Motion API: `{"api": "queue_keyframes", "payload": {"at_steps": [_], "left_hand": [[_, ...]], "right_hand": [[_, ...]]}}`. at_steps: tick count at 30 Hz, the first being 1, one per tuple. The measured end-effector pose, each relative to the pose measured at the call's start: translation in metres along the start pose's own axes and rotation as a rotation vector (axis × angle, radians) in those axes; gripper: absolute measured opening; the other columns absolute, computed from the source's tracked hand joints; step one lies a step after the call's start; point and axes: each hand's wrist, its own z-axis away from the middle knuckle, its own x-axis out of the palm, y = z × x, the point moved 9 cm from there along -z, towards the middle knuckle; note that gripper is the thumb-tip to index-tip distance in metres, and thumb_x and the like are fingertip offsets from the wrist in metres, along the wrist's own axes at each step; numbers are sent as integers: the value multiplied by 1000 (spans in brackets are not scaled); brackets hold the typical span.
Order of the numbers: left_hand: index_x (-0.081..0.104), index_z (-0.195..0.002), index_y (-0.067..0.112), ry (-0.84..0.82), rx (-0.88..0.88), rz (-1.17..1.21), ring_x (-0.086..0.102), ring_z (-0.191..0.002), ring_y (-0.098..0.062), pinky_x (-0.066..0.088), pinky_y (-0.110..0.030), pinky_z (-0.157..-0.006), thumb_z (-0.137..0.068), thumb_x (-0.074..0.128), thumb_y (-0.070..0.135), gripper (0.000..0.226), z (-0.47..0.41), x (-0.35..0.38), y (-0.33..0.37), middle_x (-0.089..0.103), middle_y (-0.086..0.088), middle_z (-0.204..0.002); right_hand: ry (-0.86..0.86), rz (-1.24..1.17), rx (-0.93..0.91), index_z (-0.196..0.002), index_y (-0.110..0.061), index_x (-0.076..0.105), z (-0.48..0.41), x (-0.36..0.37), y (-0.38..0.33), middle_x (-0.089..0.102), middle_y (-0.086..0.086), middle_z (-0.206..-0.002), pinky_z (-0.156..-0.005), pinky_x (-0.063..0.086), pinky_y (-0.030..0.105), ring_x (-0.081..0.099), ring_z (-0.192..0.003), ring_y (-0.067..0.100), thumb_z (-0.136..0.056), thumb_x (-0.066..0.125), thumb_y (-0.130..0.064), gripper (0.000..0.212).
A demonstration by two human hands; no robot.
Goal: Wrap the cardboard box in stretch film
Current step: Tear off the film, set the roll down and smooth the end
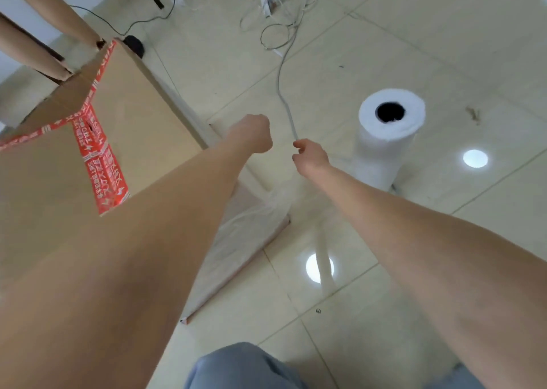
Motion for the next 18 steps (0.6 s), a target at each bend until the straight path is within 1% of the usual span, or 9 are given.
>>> {"api": "queue_keyframes", "payload": {"at_steps": [3, 6, 9, 11, 12, 15, 18], "left_hand": [[61, -118, 9, -51, -41, 127, 57, -113, -30, 49, -36, -94, -88, 47, 8, 33, 10, 0, -3, 59, -11, -123], [62, -118, 8, -98, -71, 202, 57, -115, -31, 48, -35, -94, -89, 46, 5, 34, 26, -13, -1, 60, -12, -123], [61, -120, 8, -144, -96, 290, 58, -114, -30, 48, -34, -91, -89, 45, 5, 34, 42, -38, 12, 61, -12, -123], [59, -122, 9, -179, -112, 361, 59, -113, -29, 49, -33, -88, -90, 44, 4, 36, 55, -52, 26, 62, -11, -123], [59, -123, 9, -194, -110, 388, 60, -113, -29, 49, -33, -88, -90, 43, 4, 37, 60, -58, 36, 62, -12, -123], [56, -127, 6, -246, -90, 455, 60, -113, -29, 50, -33, -91, -91, 41, 5, 39, 73, -62, 65, 60, -13, -126], [55, -126, 4, -300, -71, 483, 54, -120, -29, 44, -32, -95, -93, 45, 11, 36, 71, -57, 90, 57, -13, -130]], "right_hand": [[-4, 128, -14, -142, -16, 41, 22, -17, -28, 49, 6, -141, -101, 38, 29, 47, -128, 24, -94, 39, -7, 48], [12, 226, -58, -140, -16, 44, 46, -38, -57, 51, 7, -138, -100, 42, 34, 49, -126, 25, -93, 38, -3, 49], [91, 408, -124, -135, -21, 47, 69, -73, -88, 51, 4, -133, -91, 43, 33, 49, -122, 25, -90, 40, -1, 49], [137, 516, -176, -134, -21, 48, 82, -98, -108, 51, 4, -131, -83, 40, 30, 45, -122, 24, -88, 41, 1, 51], [156, 564, -191, -134, -20, 47, 87, -110, -114, 49, 5, -131, -84, 39, 30, 42, -123, 24, -87, 41, 1, 52], [197, 685, -155, -138, -20, 43, 94, -145, -116, 42, 5, -140, -98, 35, 34, 35, -130, 25, -87, 43, -1, 55], [180, 775, -19, -145, -20, 32, 86, -169, -99, 27, 8, -151, -109, 27, 37, 22, -140, 26, -89, 47, -8, 60]]}}
